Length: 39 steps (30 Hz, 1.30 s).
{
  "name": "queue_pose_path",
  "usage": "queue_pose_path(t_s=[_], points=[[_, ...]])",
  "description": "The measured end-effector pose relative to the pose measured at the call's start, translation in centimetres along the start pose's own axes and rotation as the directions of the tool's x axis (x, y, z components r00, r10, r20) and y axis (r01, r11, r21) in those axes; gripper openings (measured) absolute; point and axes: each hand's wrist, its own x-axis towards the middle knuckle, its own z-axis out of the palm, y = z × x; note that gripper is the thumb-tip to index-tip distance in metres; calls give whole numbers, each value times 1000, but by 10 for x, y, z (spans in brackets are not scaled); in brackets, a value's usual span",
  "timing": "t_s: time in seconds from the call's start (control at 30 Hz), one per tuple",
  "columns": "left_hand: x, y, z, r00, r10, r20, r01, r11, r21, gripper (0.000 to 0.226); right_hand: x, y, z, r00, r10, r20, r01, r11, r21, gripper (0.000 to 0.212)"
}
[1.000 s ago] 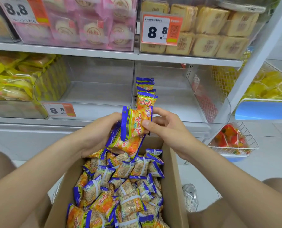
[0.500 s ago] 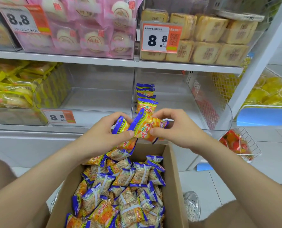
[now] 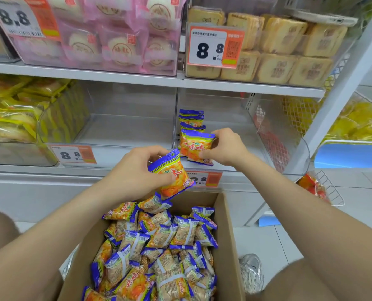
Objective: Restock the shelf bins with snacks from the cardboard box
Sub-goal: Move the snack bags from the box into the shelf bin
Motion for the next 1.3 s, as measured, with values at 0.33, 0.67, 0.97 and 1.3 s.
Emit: queue_pose_path(t_s=[0.33, 0.67, 0.97, 1.3], points=[[13, -8, 2, 1000, -25, -9, 24, 995, -92, 23, 13, -4, 16, 997, -27, 74, 34, 995, -98, 66], [7, -2, 2, 1000, -10, -6, 9, 985, -171, 22, -6, -2, -8, 953, -200, -227, 163, 971, -173, 36], [11, 11, 7, 975, 155, -159, -193, 946, -260, 16, -59, -20, -37, 892, -433, 133, 371, 867, 333, 34], [17, -9, 20, 980, 132, -148, -50, 886, 460, 58, -22, 4, -13, 986, -164, -27, 160, 981, -113, 28]])
